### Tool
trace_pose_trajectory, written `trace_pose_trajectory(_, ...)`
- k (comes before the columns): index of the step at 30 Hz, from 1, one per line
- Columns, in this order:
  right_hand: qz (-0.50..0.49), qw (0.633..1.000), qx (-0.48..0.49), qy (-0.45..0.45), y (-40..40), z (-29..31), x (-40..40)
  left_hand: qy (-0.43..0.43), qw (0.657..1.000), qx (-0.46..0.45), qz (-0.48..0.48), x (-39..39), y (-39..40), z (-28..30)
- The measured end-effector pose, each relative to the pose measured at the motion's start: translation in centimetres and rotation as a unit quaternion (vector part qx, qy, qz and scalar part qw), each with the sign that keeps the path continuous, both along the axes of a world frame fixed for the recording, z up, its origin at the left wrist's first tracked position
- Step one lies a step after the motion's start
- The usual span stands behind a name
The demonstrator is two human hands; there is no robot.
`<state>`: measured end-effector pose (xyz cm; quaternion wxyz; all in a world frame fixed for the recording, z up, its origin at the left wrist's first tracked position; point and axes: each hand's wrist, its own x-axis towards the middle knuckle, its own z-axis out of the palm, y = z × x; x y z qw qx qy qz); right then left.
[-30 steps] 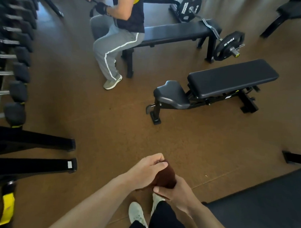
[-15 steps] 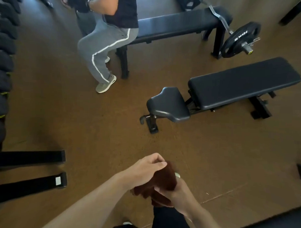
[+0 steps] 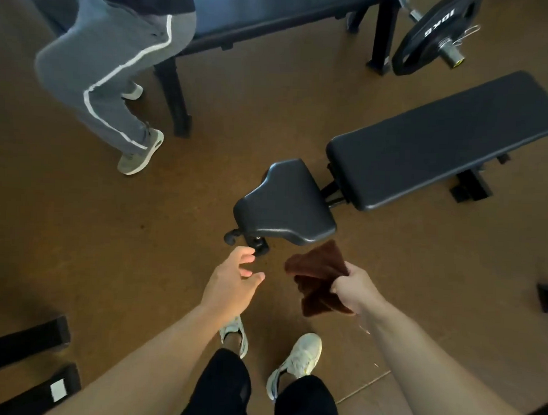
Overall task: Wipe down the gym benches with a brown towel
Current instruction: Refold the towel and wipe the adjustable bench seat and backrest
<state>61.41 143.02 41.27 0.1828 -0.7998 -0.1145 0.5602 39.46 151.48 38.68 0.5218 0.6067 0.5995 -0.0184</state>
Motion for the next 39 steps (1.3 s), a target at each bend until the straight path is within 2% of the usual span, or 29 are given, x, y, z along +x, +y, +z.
trace_pose_trajectory(2, -0.119, 0.992, 0.014, -0.052, 2.3, -2.9, 0.2, 0.016, 1.000, -0.001, -0.025, -0.2, 2.8, -3.2)
trace_pose_trajectory(3, -0.144, 0.985, 0.023, -0.090, 3.4, -4.3, 0.2, 0.018, 0.999, -0.001, -0.036, -0.2, 4.3, -4.5)
trace_pose_trajectory(6, -0.100, 0.968, 0.021, -0.231, 6.4, -7.5, -0.7, 0.019, 0.998, 0.012, -0.064, 0.0, 8.3, -7.8)
trace_pose_trajectory(7, -0.075, 0.968, 0.025, -0.238, 7.2, -8.6, -1.4, 0.017, 0.997, 0.020, -0.070, 0.1, 9.4, -8.8)
trace_pose_trajectory(10, 0.044, 0.989, 0.046, -0.137, 9.9, -12.2, -3.7, 0.011, 0.995, 0.062, -0.080, 1.0, 12.7, -11.9)
trace_pose_trajectory(12, 0.098, 0.987, 0.047, -0.115, 11.3, -15.3, -5.0, 0.009, 0.993, 0.100, -0.060, 1.7, 14.4, -14.2)
trace_pose_trajectory(15, 0.082, 0.981, 0.020, -0.176, 12.9, -20.0, -6.2, 0.030, 0.990, 0.134, -0.034, 3.1, 16.4, -17.7)
trace_pose_trajectory(20, 0.035, 0.968, -0.001, -0.248, 17.6, -25.3, -6.0, 0.056, 0.990, 0.125, -0.022, 6.1, 18.8, -22.4)
trace_pose_trajectory(23, 0.012, 0.962, -0.001, -0.271, 21.0, -27.6, -2.0, 0.086, 0.988, 0.125, 0.011, 8.6, 20.0, -23.5)
trace_pose_trajectory(26, 0.030, 0.953, 0.026, -0.301, 23.5, -30.0, 3.2, 0.126, 0.979, 0.143, 0.068, 9.6, 20.1, -23.8)
trace_pose_trajectory(29, 0.047, 0.953, 0.046, -0.295, 23.3, -30.3, 4.0, 0.130, 0.974, 0.174, 0.058, 9.7, 20.1, -24.0)
trace_pose_trajectory(32, 0.091, 0.961, 0.070, -0.250, 18.5, -26.9, -1.4, 0.134, 0.973, 0.180, 0.047, 10.0, 20.1, -23.5)
trace_pose_trajectory(35, 0.175, 0.964, 0.039, -0.195, 15.2, -23.9, -5.5, 0.125, 0.973, 0.188, 0.051, 10.1, 20.1, -23.2)
trace_pose_trajectory(39, 0.194, 0.950, 0.057, -0.239, 19.6, -27.1, -0.9, 0.129, 0.969, 0.203, 0.052, 10.1, 20.1, -23.6)
